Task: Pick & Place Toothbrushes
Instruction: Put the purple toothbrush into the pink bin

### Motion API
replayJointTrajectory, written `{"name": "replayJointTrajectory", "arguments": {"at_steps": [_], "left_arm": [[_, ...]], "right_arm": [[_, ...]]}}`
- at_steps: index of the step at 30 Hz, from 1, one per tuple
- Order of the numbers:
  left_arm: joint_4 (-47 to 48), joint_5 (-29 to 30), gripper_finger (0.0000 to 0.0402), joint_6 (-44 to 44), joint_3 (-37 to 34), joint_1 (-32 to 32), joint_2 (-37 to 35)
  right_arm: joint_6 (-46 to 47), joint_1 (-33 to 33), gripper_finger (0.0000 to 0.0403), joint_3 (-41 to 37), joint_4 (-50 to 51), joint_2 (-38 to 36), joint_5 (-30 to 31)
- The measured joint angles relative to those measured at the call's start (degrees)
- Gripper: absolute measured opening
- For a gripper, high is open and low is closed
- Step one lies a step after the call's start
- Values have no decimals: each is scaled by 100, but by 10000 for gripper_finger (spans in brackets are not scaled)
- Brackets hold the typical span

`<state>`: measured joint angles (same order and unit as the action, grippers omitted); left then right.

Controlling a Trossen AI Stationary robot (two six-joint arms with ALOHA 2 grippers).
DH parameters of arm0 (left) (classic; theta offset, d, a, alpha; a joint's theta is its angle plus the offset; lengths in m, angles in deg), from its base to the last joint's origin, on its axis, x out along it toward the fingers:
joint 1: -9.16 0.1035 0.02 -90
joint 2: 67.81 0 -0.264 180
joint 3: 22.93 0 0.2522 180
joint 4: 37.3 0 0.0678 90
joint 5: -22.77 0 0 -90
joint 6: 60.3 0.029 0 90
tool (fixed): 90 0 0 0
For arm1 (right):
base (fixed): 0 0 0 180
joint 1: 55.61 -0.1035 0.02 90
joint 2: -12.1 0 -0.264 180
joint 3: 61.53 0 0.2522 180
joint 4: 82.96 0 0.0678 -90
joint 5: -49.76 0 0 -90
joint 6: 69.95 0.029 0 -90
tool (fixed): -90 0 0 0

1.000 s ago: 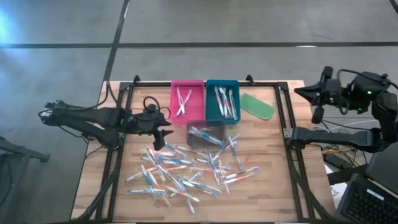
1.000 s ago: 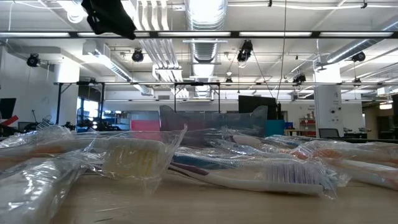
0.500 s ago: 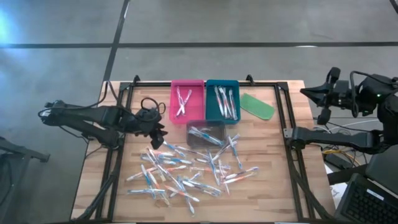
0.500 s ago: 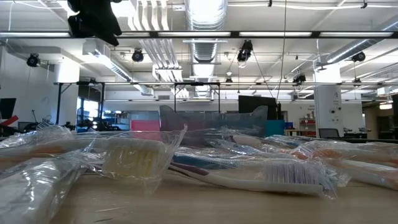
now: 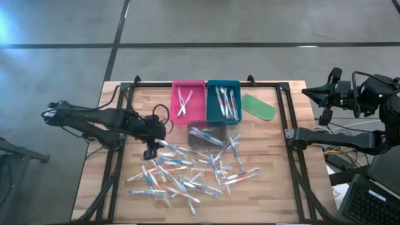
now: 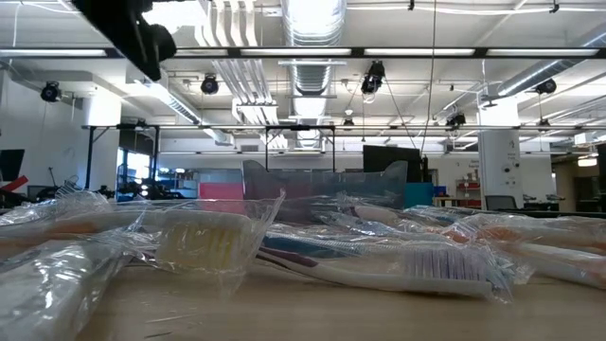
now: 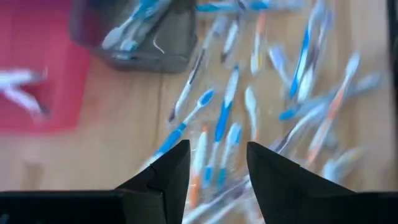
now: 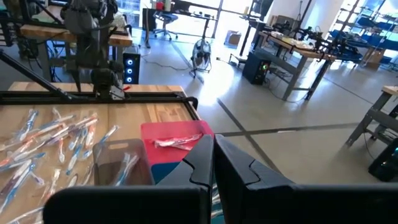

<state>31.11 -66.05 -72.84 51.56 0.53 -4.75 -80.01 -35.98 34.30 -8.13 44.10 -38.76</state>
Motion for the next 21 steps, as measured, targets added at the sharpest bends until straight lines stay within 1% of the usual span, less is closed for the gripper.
{"name": "replayJointTrajectory", "arguments": {"at_steps": [2, 5, 8, 11, 17, 21], "left_arm": [[109, -131, 163, 483, -1, -7, 136], [405, -359, 163, 959, -2, -12, 361], [596, -464, 163, 1014, -7, -94, 673], [575, -558, 163, 976, -9, -290, 1007], [428, -1120, 163, 1120, -9, -777, 1656], [178, -1140, 163, 1287, -11, -1070, 2003]], "right_arm": [[0, 0, 8, 0, 1, 1, 0], [-1, 0, 8, 0, 0, 1, 0], [0, 0, 8, 0, 1, 1, 0], [0, -1, 8, 0, -1, 1, 0], [-1, 0, 8, 0, 0, 1, 0], [0, 0, 8, 0, -1, 1, 2]]}}
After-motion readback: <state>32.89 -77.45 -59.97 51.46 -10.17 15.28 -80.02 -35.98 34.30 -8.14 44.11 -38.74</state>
